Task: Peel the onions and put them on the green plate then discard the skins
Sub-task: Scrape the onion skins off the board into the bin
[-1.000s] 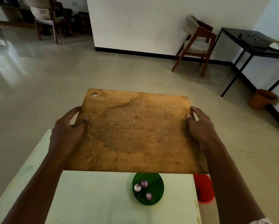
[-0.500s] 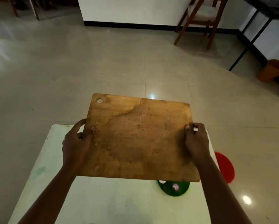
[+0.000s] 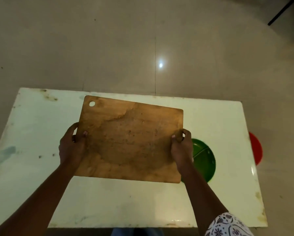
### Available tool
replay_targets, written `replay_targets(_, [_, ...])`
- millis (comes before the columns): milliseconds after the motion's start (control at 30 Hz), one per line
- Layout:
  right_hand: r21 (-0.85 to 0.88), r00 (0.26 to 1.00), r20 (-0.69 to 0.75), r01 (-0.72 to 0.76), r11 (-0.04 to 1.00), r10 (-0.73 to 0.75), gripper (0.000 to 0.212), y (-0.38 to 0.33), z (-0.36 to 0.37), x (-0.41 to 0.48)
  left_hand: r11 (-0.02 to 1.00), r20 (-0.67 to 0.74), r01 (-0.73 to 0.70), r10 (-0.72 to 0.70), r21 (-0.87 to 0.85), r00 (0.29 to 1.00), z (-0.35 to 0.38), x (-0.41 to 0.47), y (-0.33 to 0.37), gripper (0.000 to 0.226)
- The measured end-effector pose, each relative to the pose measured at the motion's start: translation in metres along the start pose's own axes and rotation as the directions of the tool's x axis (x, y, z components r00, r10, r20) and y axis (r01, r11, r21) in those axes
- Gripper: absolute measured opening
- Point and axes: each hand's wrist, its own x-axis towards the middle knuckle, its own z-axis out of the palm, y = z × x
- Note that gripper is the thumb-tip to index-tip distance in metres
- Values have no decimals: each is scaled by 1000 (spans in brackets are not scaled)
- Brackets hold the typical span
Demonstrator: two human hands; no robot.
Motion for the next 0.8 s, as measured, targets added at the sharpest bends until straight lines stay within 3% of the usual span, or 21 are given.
replay_targets(333, [-96, 992, 96, -69, 993, 79, 53, 62, 64, 31, 985, 50, 150, -155, 79, 987, 53, 32, -85, 45])
replay_targets(800, [-307, 976, 71, -176, 935, 207, 57, 73, 92, 41, 941, 43, 295, -305, 165, 951, 76, 40, -104, 52])
